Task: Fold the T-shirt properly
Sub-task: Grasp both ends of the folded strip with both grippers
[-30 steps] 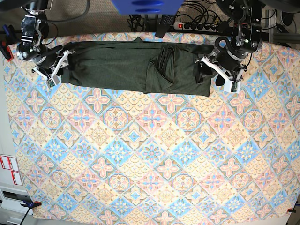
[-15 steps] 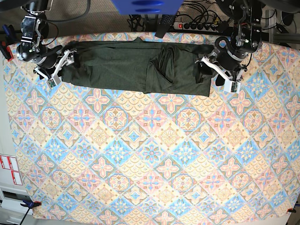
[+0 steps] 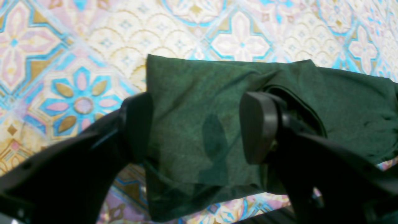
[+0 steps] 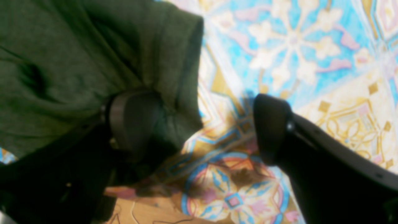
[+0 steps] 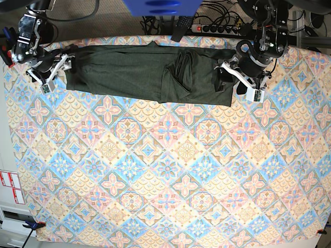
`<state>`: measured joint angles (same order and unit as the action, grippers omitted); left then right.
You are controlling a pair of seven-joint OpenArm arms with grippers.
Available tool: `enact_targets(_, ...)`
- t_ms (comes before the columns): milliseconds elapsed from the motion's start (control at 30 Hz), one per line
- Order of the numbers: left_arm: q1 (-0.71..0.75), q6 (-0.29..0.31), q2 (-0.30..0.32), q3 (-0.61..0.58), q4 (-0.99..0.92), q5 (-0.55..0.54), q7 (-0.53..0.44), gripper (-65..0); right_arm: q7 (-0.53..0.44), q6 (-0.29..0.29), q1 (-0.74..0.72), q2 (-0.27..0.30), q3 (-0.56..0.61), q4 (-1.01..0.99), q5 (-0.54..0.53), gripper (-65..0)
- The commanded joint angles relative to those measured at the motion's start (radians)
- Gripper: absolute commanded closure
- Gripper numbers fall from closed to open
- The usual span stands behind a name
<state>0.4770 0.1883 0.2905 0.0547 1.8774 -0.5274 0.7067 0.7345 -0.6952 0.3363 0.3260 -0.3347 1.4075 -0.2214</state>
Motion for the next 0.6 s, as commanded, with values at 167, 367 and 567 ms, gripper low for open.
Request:
enact_targets(167, -0.005, 0.004, 0.006, 0.003, 0.014, -0.007, -0.020, -39.2, -0.010, -0.003, -0.001, -0.011, 0.010, 0.017, -0.014, -50.2)
enact_targets(367, -0.005, 0.004, 0.005, 0.003, 0.014, -0.007, -0.020, -39.2, -0.010, -0.003, -0.001, -0.035, 0.010, 0.019, -0.014, -50.2)
enact_targets(567, -0.005, 0.004, 0.005, 0.003, 0.014, -0.007, -0.020, -39.2, 0.001, -0.003, -0.001, -0.035, 0.010, 0.019, -0.016, -50.2)
